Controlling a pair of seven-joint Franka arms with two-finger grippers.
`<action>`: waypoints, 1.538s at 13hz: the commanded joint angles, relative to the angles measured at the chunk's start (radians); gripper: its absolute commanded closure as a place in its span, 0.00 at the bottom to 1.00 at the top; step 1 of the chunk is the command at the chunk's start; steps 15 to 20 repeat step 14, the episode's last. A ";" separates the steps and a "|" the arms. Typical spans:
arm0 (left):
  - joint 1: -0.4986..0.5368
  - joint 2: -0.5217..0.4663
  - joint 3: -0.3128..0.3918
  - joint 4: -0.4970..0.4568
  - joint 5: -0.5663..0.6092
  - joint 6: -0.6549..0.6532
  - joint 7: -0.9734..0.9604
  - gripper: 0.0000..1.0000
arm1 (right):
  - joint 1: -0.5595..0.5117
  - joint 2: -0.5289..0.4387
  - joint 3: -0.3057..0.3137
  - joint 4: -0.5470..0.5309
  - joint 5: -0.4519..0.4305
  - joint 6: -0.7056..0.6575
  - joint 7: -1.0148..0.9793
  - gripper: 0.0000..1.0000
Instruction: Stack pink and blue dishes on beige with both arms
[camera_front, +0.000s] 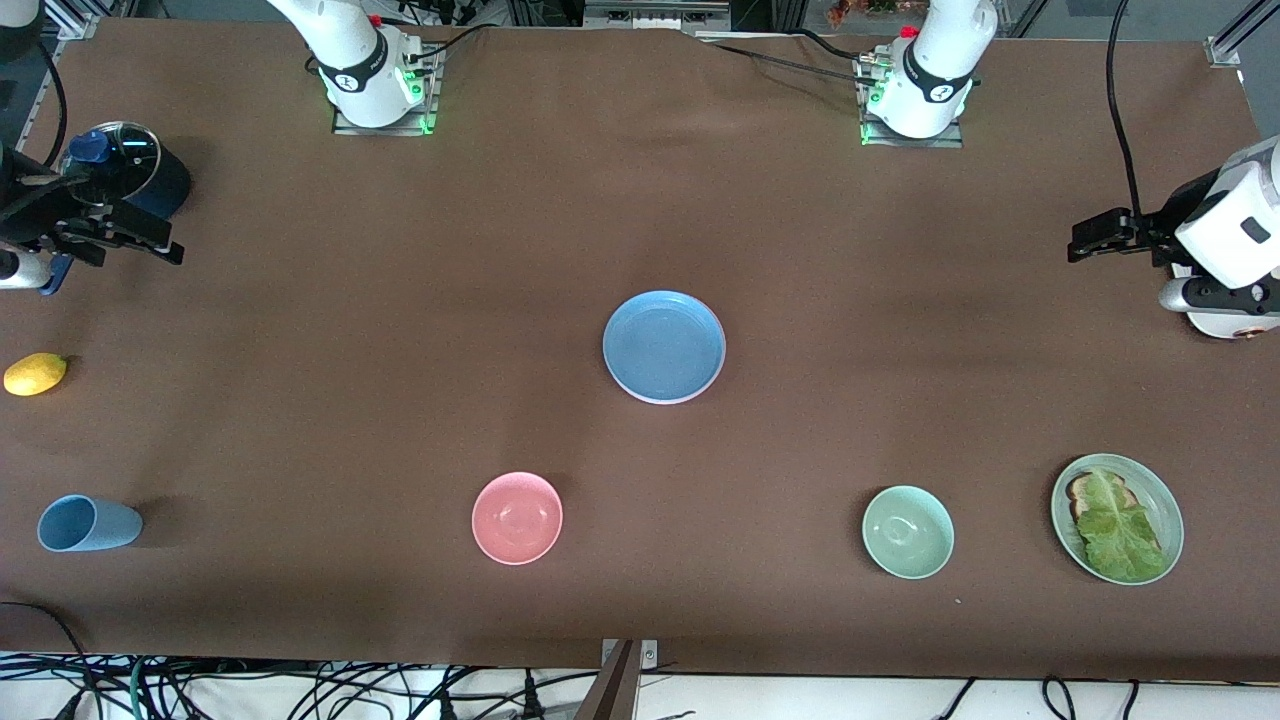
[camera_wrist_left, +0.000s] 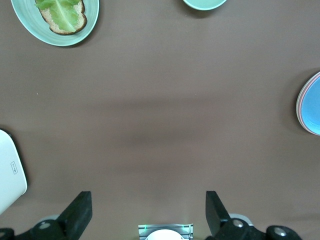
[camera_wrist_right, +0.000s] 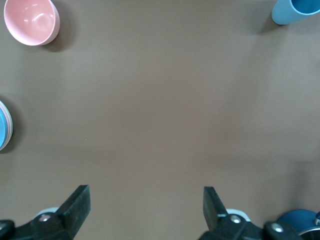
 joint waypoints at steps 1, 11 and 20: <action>0.002 0.015 0.004 0.035 -0.009 -0.009 0.016 0.00 | -0.035 -0.048 0.041 -0.051 -0.019 0.030 0.011 0.00; 0.002 0.015 0.005 0.037 -0.009 -0.009 0.010 0.00 | -0.008 -0.043 0.014 -0.022 -0.065 -0.001 0.011 0.00; 0.002 0.015 0.004 0.035 -0.009 -0.009 0.010 0.00 | 0.006 -0.042 0.012 -0.020 -0.085 -0.001 0.011 0.00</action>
